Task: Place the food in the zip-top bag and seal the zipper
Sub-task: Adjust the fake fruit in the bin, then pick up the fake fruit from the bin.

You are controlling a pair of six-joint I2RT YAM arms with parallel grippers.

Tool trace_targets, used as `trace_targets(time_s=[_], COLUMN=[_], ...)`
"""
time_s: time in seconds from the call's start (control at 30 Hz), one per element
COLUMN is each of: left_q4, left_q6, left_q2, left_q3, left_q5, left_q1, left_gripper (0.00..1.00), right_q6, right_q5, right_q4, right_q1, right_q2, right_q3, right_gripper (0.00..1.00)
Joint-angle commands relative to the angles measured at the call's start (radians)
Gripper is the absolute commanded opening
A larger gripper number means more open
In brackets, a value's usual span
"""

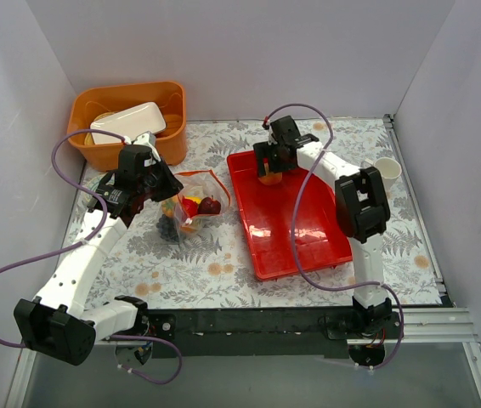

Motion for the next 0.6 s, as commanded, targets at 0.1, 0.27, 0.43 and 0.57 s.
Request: trace_targets(time_s=[0.1, 0.27, 0.43, 0.57], left_q4=[0.018, 0.02, 0.021, 0.026], left_q6=[0.006, 0.001, 0.001, 0.0], left_q2=[-0.029, -0.031, -0.026, -0.022], left_q3=[-0.006, -0.011, -0.015, -0.014], left_q5=[0.011, 0.016, 0.022, 0.028], left_q1=[0.002, 0.002, 0.003, 0.002], left_gripper=[0.0, 0.0, 0.0, 0.0], right_q6=[-0.002, 0.013, 0.021, 0.024], right_q5=[-0.09, -0.102, -0.125, -0.131], right_q4=[0.015, -0.01, -0.002, 0.006], right_q1=[0.014, 0.04, 0.065, 0.071], right_q2=[-0.192, -0.276, -0.33, -0.359], right_q3=[-0.163, -0.269, -0.358, -0.381], right_gripper=[0.68, 0.81, 0.83, 0.93])
